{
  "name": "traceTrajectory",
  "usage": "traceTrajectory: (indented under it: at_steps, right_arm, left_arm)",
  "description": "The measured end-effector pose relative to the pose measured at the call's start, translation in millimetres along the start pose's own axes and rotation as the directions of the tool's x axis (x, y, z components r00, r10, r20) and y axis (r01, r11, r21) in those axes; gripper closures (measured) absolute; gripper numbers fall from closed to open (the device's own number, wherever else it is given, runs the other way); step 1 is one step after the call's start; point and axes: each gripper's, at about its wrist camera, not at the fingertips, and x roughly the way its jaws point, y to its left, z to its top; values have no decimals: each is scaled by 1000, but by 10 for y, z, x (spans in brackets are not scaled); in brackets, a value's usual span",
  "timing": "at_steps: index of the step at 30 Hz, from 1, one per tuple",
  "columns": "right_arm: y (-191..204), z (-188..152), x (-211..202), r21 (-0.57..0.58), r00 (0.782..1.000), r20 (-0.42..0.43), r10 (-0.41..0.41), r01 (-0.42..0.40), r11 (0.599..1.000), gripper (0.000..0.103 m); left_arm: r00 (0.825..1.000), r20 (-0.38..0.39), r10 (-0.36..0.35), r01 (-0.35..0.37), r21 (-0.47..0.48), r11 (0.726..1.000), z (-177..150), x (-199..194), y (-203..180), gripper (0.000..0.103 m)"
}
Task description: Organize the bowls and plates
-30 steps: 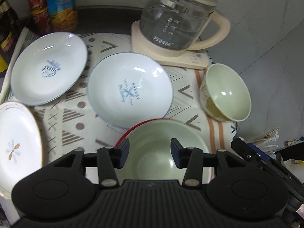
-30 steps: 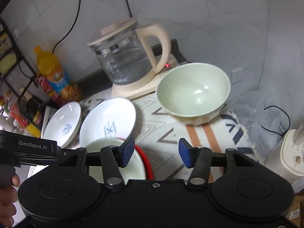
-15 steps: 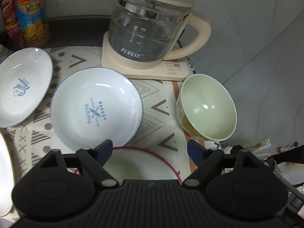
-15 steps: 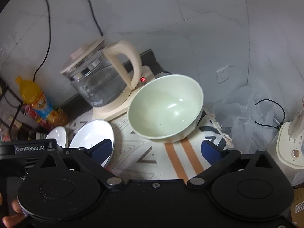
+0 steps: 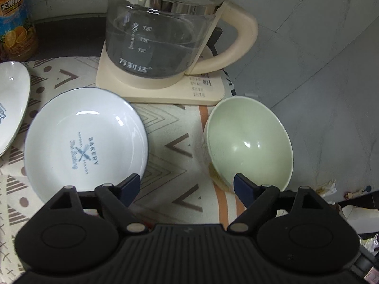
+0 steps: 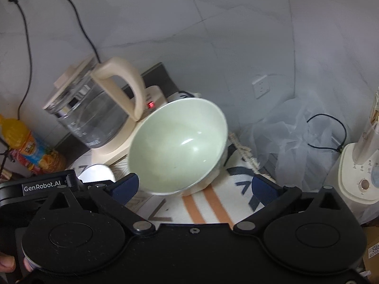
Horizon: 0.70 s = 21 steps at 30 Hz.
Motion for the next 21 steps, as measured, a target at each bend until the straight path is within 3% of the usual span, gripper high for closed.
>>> traceTrajectory:
  at_steps: [4, 14, 15, 18, 20, 21]
  right_arm:
    - [-89, 33, 102, 21, 1000, -13, -4, 4, 1000, 9]
    - [-175, 74, 361, 54, 998, -51, -20, 23, 998, 38]
    - [-182, 80, 383, 57, 998, -52, -20, 23, 998, 40]
    - [-208, 101, 474, 60, 997, -66, -26, 30, 998, 52]
    - [-227, 115, 545, 62, 996, -80, -33, 38, 997, 67]
    - [-235, 119, 571, 63, 996, -84, -28, 33, 997, 69]
  left_arm:
    - [1000, -22, -11, 11, 4, 1000, 34, 135, -49, 19]
    - [999, 16, -28, 28, -4, 1000, 141, 375, -149, 25]
    - [1000, 15, -27, 27, -7, 1000, 155, 420, -159, 27]
    - [1000, -8, -21, 21, -25, 999, 187, 531, -170, 49]
    - [1000, -13, -19, 19, -5, 1000, 190, 602, -196, 61]
    - [1000, -24, -9, 9, 6, 1000, 190, 656, -206, 72]
